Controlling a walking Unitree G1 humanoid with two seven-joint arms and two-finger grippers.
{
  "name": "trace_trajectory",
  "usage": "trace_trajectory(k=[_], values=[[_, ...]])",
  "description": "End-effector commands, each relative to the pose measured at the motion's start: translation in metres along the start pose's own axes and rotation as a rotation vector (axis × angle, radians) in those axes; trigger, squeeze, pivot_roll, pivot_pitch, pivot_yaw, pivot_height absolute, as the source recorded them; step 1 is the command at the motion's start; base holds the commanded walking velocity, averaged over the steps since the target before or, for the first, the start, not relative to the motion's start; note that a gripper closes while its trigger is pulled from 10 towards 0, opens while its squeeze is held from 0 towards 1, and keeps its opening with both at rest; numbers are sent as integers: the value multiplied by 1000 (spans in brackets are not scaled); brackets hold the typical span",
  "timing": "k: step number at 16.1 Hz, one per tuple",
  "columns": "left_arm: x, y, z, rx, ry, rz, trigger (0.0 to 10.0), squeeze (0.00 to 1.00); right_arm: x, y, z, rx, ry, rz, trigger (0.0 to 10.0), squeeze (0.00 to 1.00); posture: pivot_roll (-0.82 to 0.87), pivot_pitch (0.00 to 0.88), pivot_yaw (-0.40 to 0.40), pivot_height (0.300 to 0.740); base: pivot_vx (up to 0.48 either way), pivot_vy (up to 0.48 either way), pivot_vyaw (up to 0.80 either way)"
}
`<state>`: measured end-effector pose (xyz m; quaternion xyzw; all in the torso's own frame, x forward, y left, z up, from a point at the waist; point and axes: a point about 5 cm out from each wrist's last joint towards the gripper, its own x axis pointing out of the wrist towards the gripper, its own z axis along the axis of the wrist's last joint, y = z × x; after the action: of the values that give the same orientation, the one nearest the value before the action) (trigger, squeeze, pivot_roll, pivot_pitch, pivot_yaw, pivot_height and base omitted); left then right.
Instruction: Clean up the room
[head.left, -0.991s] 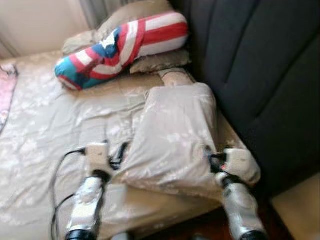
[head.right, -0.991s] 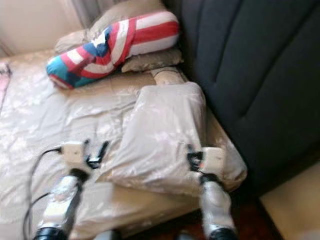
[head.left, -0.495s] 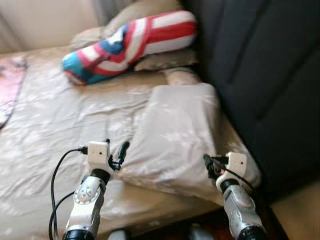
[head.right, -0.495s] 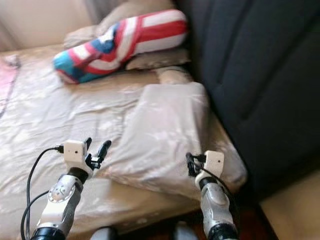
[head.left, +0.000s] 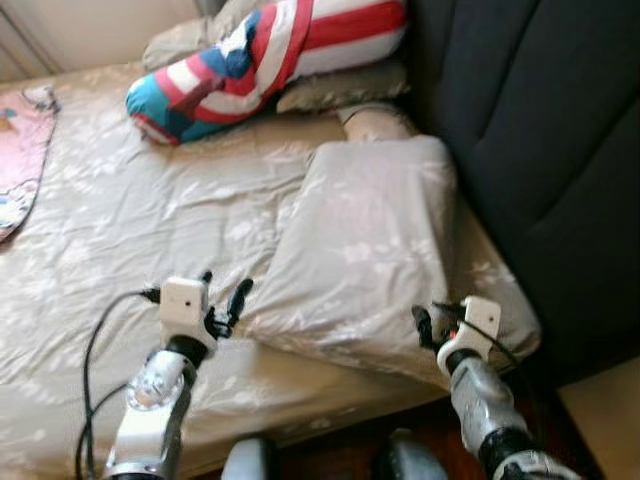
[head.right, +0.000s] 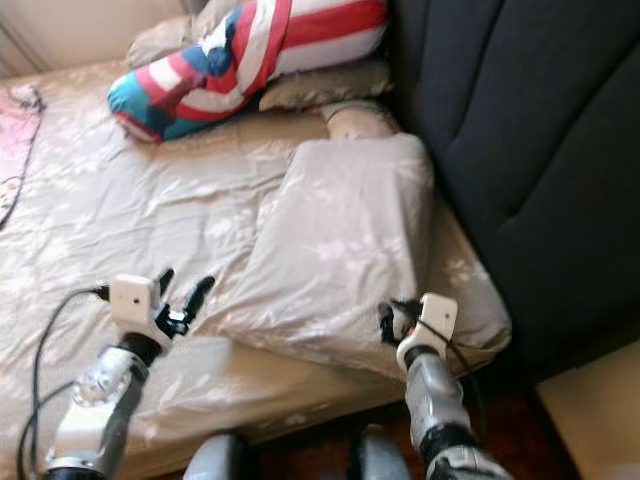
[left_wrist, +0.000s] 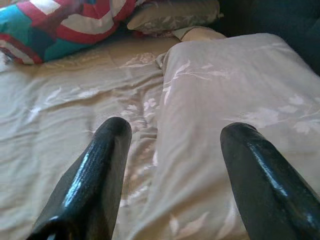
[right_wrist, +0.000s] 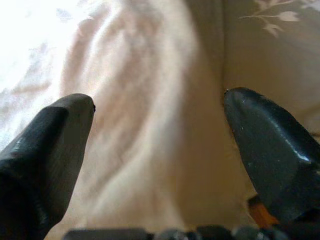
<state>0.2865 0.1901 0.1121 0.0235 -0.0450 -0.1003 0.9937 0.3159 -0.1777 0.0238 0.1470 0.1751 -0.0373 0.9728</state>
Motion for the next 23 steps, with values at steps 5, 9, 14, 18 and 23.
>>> trace_trajectory(k=[5, 9, 14, 18, 23], values=[[-17, 2, 5, 49, 47, -38, 10000, 0, -1, -6, -11, -29, 117, -12, 10000, 0, 96, 333, 87, 671, 0, 0, 0], [-21, 1, 10, 68, 64, -55, 10000, 0, -5, 2, -29, -8, 222, 71, 10000, 0, 100, 344, 96, 671, 0, 0, 0], [-23, 0, 12, 100, 79, -74, 10000, 0, -16, 3, -54, 10, 334, 133, 10000, 0, 115, 351, 106, 671, 0, 0, 0], [-35, 11, 13, 128, 101, -38, 10000, 0, -17, 8, -59, 5, 347, 136, 0, 0, 129, 391, 119, 671, 0, 0, 0], [-41, 6, 14, 123, 104, -26, 10000, 0, -17, 15, -60, 18, 333, 134, 0, 0, 130, 412, 106, 671, 0, 0, 0]])
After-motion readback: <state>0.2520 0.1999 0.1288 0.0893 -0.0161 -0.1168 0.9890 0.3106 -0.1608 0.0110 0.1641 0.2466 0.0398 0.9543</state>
